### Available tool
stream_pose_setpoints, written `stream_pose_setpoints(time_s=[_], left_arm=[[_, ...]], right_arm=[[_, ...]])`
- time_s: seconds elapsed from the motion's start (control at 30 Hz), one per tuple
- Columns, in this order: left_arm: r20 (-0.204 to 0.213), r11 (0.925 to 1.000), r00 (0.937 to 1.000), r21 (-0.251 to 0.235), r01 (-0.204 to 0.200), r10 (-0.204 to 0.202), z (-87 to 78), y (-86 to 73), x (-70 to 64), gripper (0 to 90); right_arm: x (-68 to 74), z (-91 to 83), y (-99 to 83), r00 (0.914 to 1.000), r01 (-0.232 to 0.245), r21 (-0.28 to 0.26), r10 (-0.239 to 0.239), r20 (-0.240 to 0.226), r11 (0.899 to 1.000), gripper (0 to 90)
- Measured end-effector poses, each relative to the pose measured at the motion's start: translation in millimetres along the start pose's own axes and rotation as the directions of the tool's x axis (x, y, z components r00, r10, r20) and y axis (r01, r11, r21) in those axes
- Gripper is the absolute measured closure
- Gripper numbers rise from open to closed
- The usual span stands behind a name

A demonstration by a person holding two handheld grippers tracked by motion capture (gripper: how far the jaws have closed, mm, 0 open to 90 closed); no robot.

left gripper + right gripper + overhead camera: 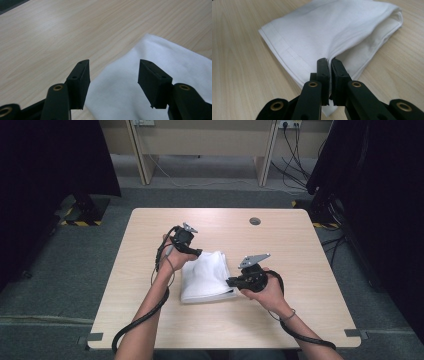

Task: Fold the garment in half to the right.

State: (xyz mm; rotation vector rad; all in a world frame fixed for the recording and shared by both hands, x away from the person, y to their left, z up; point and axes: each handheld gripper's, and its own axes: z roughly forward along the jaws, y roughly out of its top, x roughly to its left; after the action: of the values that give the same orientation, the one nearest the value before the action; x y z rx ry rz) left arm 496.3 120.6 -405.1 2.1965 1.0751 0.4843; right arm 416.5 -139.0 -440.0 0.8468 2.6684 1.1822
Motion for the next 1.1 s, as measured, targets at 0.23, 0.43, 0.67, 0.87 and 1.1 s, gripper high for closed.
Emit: stream_pose_setpoints(time_s=[0.23, 0.43, 0.67, 0.87, 1.1], left_arm=[[-0.007, 0.9999, 0.9999, -0.006, -0.015, 0.015, -4.7, -4.7, -1.3, 41.7], [-0.023, 0.9995, 0.9994, -0.022, -0.025, 0.024, -14.8, -9.1, 0.7, 41.3], [-0.033, 0.9993, 0.9991, -0.026, -0.028, 0.027, -21.4, -14.4, 1.7, 41.0], [-0.038, 0.999, 0.9985, -0.022, -0.039, 0.039, -25.2, -19.3, -0.8, 39.6], [-0.035, 0.9991, 0.9986, -0.014, -0.04, 0.04, -21.8, -27.6, -2.4, 40.0]], right_arm=[[2.4, 5.9, -11.5, 0.9994, 0.02, 0.058, -0.021, 0.026, 0.998, 80.5], [6.2, -1.8, -7.8, 0.9954, 0.044, 0.039, -0.048, 0.083, 0.998, 75.1], [10.9, -10.0, 4.8, 0.9899, 0.077, -0.021, -0.074, 0.121, 0.997, 73.2], [5.9, 8.6, -4.5, 0.9912, 0.066, 0.052, -0.071, 0.112, 0.996, 72.9], [4.2, 11.7, -13.6, 0.9928, 0.044, 0.062, -0.051, 0.109, 0.997, 73.3]])
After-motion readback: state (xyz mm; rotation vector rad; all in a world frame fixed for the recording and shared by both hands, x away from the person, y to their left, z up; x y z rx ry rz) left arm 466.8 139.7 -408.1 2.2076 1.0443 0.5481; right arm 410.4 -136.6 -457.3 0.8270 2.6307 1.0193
